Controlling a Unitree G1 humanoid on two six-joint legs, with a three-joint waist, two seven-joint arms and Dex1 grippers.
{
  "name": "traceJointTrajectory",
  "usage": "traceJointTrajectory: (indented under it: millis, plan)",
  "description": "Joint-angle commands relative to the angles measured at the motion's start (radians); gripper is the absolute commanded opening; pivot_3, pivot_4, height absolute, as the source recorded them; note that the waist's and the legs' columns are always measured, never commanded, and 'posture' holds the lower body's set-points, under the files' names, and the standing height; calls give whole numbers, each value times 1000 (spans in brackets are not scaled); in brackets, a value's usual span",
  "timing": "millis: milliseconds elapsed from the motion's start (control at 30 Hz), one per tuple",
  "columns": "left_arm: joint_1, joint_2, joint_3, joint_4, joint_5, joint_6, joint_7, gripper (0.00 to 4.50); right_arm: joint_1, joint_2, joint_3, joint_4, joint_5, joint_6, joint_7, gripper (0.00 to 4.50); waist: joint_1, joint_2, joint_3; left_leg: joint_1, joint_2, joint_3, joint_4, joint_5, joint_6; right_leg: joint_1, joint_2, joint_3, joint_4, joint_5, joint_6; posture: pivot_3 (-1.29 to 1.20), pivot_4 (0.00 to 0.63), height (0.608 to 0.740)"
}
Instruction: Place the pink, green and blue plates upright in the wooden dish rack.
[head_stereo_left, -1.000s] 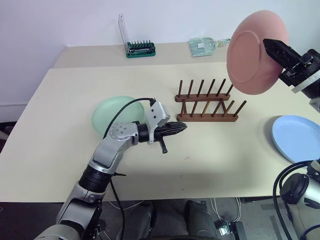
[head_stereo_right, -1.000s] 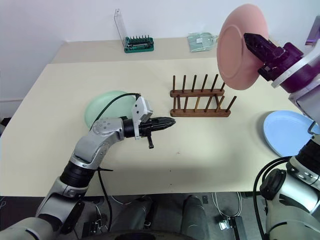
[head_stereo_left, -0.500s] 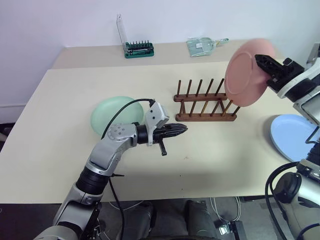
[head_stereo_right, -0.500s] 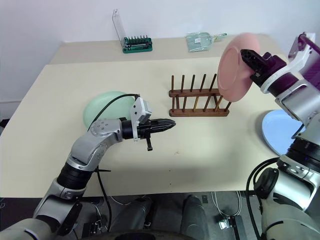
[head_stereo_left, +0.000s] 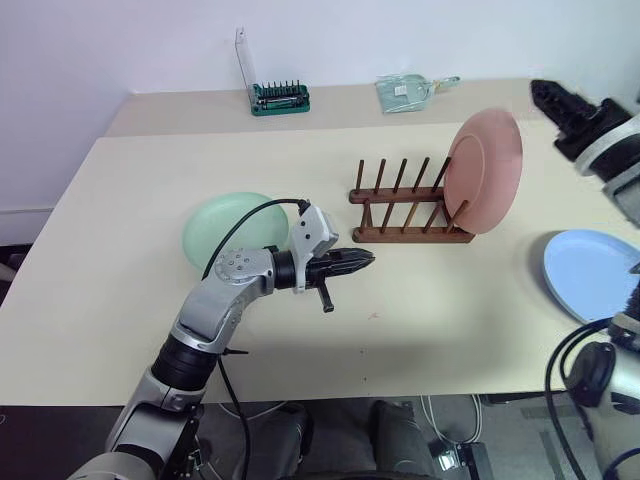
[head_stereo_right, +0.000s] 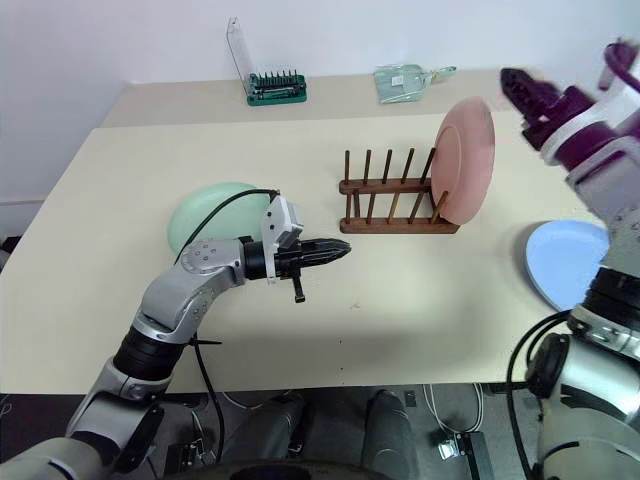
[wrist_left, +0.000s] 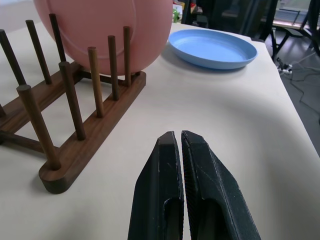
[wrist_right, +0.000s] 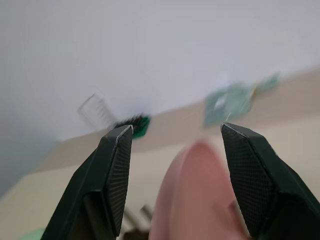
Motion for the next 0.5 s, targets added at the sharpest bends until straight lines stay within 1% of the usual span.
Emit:
traceJointTrajectory:
  millis: [33, 67, 100, 133, 167, 200, 233, 300, 333, 400, 500]
  plan:
    - [-7, -8, 162, -28, -44, 34, 128, 409, 0, -116, -32, -112, -65, -118, 129, 2975, -2, 1, 1, 0, 0, 0, 0, 0, 0, -1, 0, 0, 0, 0, 0, 0, 150, 740]
    - [-14, -20, 233, -16, -58, 49, 201, 687, 3, -138, -26, -167, -38, -111, 180, 2983, -6, 2, 1, 0, 0, 0, 0, 0, 0, -1, 0, 0, 0, 0, 0, 0, 150, 740]
    - [-19, -28, 279, -9, -67, 59, 250, 1009, 5, -150, -20, -203, -22, -105, 213, 2983, -13, 3, 1, 0, 1, 0, -1, 0, 0, -1, 0, 0, 0, 0, 0, 0, 150, 740]
    - [-20, -30, 333, -14, -84, 70, 292, 1513, 23, -167, 11, -257, -13, -93, 256, 2983, -22, 3, 1, 0, 2, 1, -1, 0, 0, -2, 1, 0, 1, 0, 0, 0, 150, 740]
    - [-22, -16, 388, -16, -63, 76, 355, 2022, 53, -185, 64, -333, 0, -75, 314, 2983, -29, 3, 1, 0, 3, 1, -2, 0, 0, -1, 2, 0, 0, 0, 0, 0, 150, 740]
    - [-28, 10, 447, -4, -37, 98, 425, 2449, 85, -193, 125, -407, 12, -57, 363, 2983, -33, 2, 1, 1, 4, 1, -2, -1, -1, -1, 2, 0, 0, 0, 0, 0, 150, 740]
    - [-33, 37, 508, 14, -21, 113, 485, 3031, 118, -198, 186, -471, 22, -40, 408, 2983, -38, 1, 0, 2, 5, 2, -2, -1, -2, -1, 2, -1, 0, 0, 0, 0, 150, 740]
    - [-38, 80, 570, 38, 2, 142, 566, 3961, 160, -197, 258, -535, 11, -38, 453, 2983, -48, -3, 0, 2, 7, 2, -2, -2, -3, -1, 4, -1, 0, 0, 0, 0, 150, 740]
    - [-33, 119, 597, 54, 25, 174, 603, 3961, 185, -190, 312, -559, -26, -55, 466, 2983, -47, -4, 0, 2, 7, 2, -1, -2, -3, -1, 4, -2, 0, 0, 0, 0, 150, 740]
    - [-4, 194, 691, 72, 6, 326, 646, 3961, 223, -149, 403, -576, -75, -82, 479, 2983, -47, -5, 0, 1, 5, 2, -1, -3, -2, -1, 2, -2, 1, 0, 0, 0, 150, 740]
    - [63, 234, 749, 30, -58, 442, 618, 3961, 230, -94, 432, -557, -103, -97, 474, 2983, -44, -5, 0, 1, 4, 4, 0, -4, 0, -4, 1, -2, 1, 0, 0, 0, 150, 740]
